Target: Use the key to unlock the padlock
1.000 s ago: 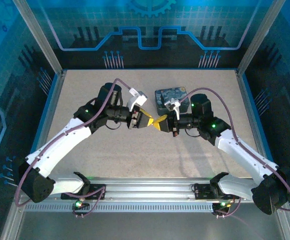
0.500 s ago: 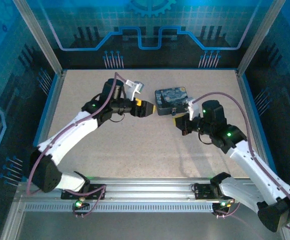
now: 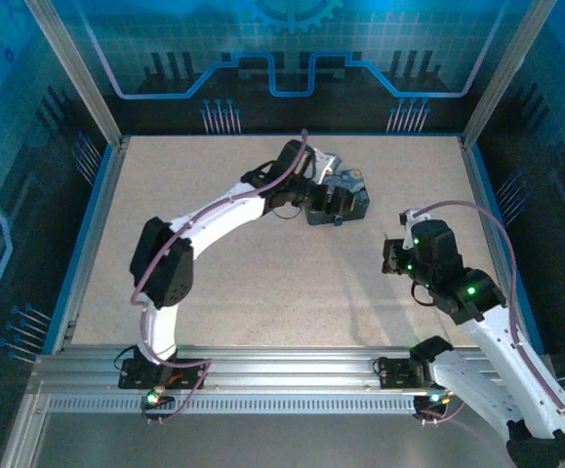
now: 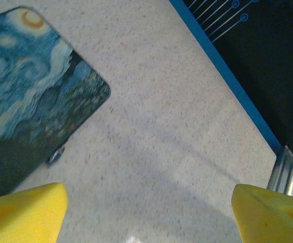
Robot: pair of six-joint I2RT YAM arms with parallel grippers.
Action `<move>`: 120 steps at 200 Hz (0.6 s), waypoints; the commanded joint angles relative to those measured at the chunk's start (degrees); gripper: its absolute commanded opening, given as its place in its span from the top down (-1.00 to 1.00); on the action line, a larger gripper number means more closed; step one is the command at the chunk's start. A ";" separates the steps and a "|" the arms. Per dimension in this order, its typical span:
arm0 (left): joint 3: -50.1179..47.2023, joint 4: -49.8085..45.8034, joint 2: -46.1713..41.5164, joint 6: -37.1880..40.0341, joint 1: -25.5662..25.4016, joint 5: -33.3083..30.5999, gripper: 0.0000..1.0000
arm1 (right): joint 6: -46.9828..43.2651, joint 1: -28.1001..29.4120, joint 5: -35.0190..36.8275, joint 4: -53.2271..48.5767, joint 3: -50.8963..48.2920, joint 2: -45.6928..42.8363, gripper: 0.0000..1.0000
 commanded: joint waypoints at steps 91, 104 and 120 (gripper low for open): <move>27.76 -8.38 24.16 4.07 -2.12 -7.40 -0.70 | 3.47 -0.85 1.57 -2.89 -1.66 -0.90 1.00; 29.02 -9.22 25.00 4.73 -2.60 -7.69 -0.70 | 3.55 -0.81 1.44 -2.89 -1.63 -0.91 1.00; 29.64 -10.52 25.43 5.80 -3.02 -7.84 -0.71 | 3.56 -0.87 1.44 -2.85 -1.64 -0.98 1.00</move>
